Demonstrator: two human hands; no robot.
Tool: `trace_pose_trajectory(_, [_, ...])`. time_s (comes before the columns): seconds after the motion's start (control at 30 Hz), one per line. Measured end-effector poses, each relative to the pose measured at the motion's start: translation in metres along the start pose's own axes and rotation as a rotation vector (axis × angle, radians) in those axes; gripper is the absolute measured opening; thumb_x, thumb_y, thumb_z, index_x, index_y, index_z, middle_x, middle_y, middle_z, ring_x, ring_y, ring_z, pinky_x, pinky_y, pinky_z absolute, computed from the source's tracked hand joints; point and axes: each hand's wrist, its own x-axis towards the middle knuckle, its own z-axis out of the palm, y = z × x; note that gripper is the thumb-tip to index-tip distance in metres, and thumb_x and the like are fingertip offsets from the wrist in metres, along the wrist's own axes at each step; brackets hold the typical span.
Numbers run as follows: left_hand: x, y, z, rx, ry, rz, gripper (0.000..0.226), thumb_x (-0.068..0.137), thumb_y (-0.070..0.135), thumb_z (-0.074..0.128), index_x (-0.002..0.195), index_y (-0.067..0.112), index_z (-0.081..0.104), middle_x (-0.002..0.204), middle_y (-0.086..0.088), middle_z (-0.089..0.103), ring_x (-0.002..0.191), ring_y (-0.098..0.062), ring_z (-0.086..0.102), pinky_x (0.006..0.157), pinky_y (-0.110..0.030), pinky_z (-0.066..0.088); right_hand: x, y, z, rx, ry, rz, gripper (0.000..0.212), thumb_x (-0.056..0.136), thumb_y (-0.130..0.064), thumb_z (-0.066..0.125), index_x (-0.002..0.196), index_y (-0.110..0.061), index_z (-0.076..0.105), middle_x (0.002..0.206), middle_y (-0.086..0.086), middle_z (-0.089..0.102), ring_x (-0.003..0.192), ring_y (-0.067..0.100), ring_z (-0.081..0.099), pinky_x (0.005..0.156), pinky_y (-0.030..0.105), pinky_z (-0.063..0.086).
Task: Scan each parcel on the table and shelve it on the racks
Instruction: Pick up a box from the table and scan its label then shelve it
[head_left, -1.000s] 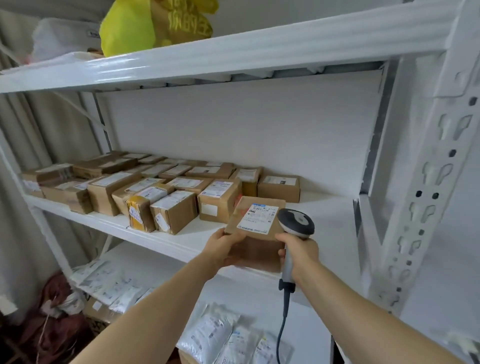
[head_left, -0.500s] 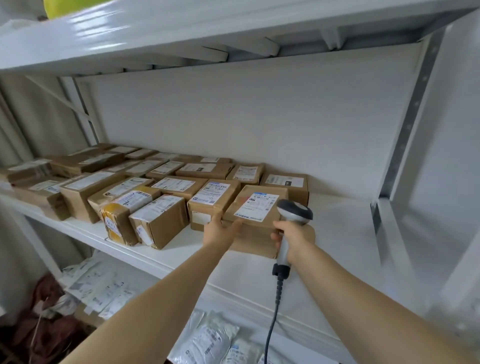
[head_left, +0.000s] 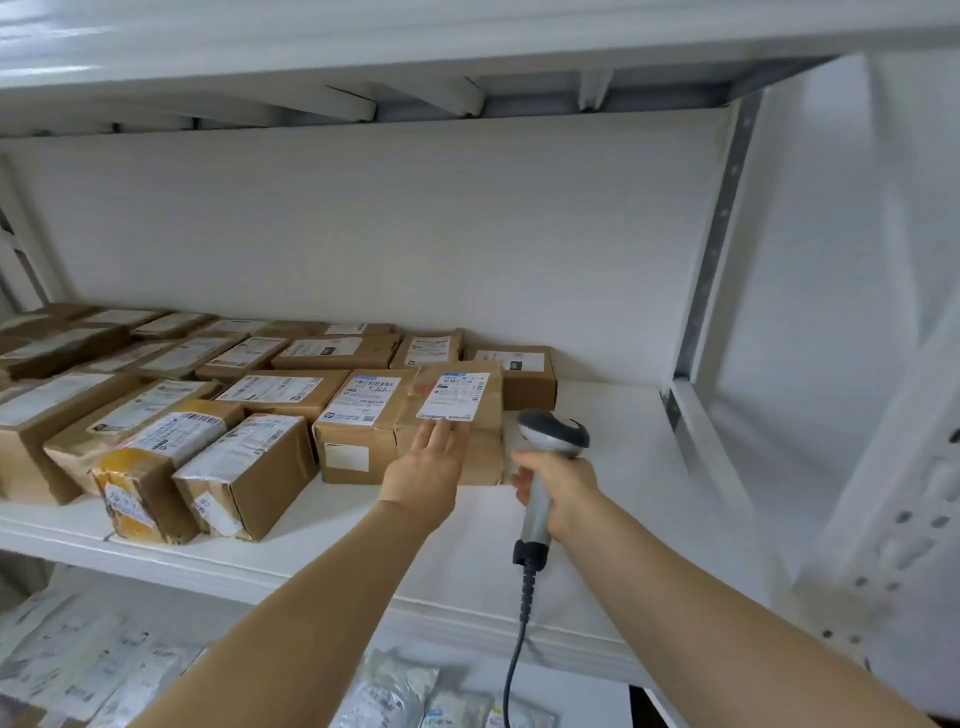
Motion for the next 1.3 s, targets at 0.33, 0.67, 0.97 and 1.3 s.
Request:
trace_pose_trajectory(0.33, [-0.047, 0.026, 0.000, -0.123, 0.031, 0.148, 0.070, 0.093, 0.015, 0.048, 0.152, 0.012, 0.011, 0.158, -0.010, 0.007, 0.147, -0.029, 0.004, 0.116, -0.036, 0.021, -0.079, 0.043, -0.032, 0.097, 0.119, -0.076, 0.014, 0.077, 0.003, 0.072, 0.085, -0.006, 0.066, 0.073, 0.013, 0.066, 0.069, 0.022, 0.063, 0.065, 0.030, 0.050])
trace_pose_trajectory(0.67, [-0.128, 0.137, 0.002, -0.271, -0.050, 0.556, 0.062, 0.093, 0.014, 0.043, 0.151, 0.014, 0.021, 0.153, -0.005, 0.026, 0.139, -0.023, 0.027, 0.110, -0.029, 0.026, -0.168, 0.100, -0.136, 0.095, 0.264, -0.134, 0.013, 0.080, 0.001, 0.071, 0.090, -0.006, 0.065, 0.078, 0.010, 0.067, 0.064, 0.017, 0.062, 0.063, 0.028, 0.051])
trace_pose_trajectory(0.97, [-0.236, 0.357, -0.021, -0.287, -0.109, 0.891, 0.062, 0.092, 0.018, 0.046, 0.151, 0.016, 0.025, 0.151, -0.004, 0.030, 0.136, -0.024, 0.031, 0.107, -0.034, 0.035, -0.301, 0.136, -0.362, 0.333, 0.444, -0.191, 0.018, 0.086, -0.014, 0.071, 0.098, -0.002, 0.065, 0.070, 0.009, 0.067, 0.054, 0.013, 0.058, 0.057, 0.027, 0.044])
trace_pose_trajectory(1.3, [-0.373, 0.609, -0.056, -0.386, -0.162, 1.193, 0.065, 0.094, 0.021, 0.045, 0.153, 0.016, 0.019, 0.148, -0.003, 0.032, 0.133, -0.022, 0.035, 0.096, -0.031, 0.040, -0.450, 0.182, -0.607, 0.673, 0.818, -0.257, 0.016, 0.087, -0.019, 0.072, 0.091, -0.007, 0.063, 0.064, 0.011, 0.064, 0.048, 0.017, 0.054, 0.049, 0.027, 0.046])
